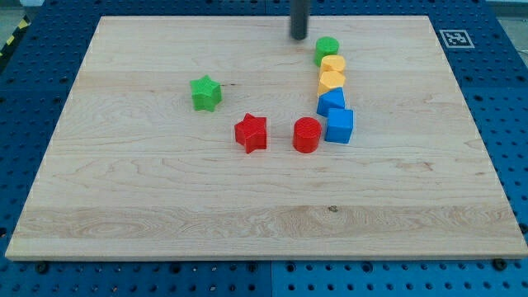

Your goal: Slide the green circle slightly left

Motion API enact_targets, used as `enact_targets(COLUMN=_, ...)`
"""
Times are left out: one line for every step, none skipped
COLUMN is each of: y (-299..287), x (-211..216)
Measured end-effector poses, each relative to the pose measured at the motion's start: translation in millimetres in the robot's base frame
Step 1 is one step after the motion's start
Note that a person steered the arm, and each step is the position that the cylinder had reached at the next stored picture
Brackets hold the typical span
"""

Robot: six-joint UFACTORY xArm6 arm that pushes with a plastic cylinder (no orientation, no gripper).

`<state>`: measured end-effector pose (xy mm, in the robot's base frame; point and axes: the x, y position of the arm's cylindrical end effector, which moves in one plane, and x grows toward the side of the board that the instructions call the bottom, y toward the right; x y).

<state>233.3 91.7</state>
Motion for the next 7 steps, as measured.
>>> enact_targets(y=84.1, x=5.0)
enact_targets(y=101.8, x=34.9)
enact_targets(y=96.7, x=48.9)
enact_targets(y=81.2, x=49.4)
enact_targets(y=36.9, x=58.2)
enact_targets(y=-3.2, x=63.2)
enact_targets(y=-34.8, x=63.2)
